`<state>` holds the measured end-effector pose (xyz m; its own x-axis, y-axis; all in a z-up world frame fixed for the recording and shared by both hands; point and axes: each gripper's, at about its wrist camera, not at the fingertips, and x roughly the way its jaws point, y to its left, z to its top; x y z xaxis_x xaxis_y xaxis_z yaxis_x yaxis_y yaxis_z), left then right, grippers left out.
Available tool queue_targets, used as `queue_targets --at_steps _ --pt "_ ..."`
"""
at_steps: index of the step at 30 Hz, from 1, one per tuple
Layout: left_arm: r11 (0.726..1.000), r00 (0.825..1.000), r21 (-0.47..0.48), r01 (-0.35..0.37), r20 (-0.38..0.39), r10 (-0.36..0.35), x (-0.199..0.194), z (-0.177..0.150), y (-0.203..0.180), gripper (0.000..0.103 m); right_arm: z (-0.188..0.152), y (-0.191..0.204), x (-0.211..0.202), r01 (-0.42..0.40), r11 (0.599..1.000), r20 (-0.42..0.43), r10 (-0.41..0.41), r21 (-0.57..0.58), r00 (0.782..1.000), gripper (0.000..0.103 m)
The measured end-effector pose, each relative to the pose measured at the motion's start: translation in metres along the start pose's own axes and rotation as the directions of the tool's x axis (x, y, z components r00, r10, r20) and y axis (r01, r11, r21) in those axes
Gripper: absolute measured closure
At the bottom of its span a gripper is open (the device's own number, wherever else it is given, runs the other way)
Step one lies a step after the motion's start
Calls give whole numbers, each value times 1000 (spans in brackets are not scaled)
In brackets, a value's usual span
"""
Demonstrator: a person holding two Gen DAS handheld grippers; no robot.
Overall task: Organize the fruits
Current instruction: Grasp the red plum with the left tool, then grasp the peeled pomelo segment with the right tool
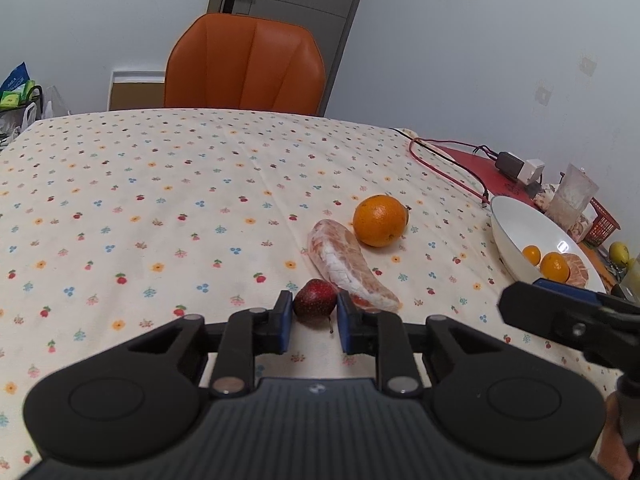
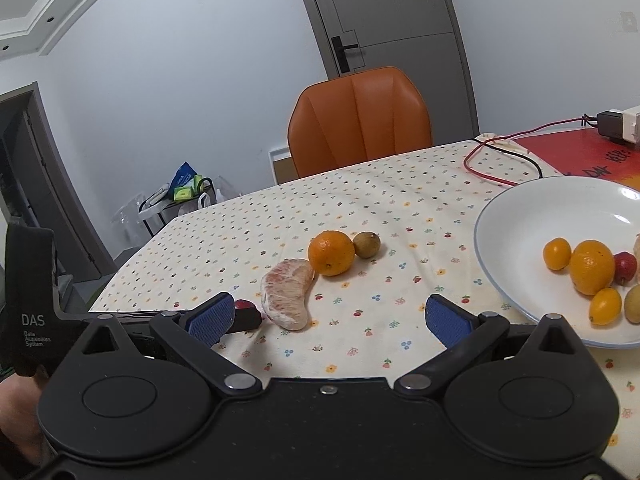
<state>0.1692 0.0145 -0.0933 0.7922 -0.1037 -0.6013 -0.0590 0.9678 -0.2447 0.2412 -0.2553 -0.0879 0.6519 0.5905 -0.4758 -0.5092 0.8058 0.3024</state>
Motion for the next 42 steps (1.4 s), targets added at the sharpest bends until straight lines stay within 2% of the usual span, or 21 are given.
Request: queue_targets --at_steps 15,22,27,34,35,37,38,42 --pt "997 998 -63 -49 44 51 -30 7 44 81 2 29 40 -15 1000 -38 14 -20 999 3" --pt "994 995 -77 -80 47 83 -32 9 57 82 4 43 69 12 1000 -74 -14 -24 997 15" --pt "991 994 -91 -95 42 99 -31 9 61 81 5 51 88 14 999 -106 -19 -40 994 31" --pt "989 992 -96 -112 40 117 -31 11 62 81 3 56 106 29 997 -120 -38 -69 992 34" --pt "989 992 -97 -114 41 119 -31 11 62 81 4 56 107 31 997 -121 -40 -75 992 36" --pt "989 992 -96 -116 43 121 -32 11 61 81 5 57 110 45 995 -119 -56 -94 991 50" --pt "989 992 -95 -117 43 121 -32 11 60 81 6 57 111 64 992 -116 -76 -107 990 64" --pt "990 992 -86 -114 44 118 -33 12 55 82 6 53 108 32 993 -126 -47 -118 991 66"
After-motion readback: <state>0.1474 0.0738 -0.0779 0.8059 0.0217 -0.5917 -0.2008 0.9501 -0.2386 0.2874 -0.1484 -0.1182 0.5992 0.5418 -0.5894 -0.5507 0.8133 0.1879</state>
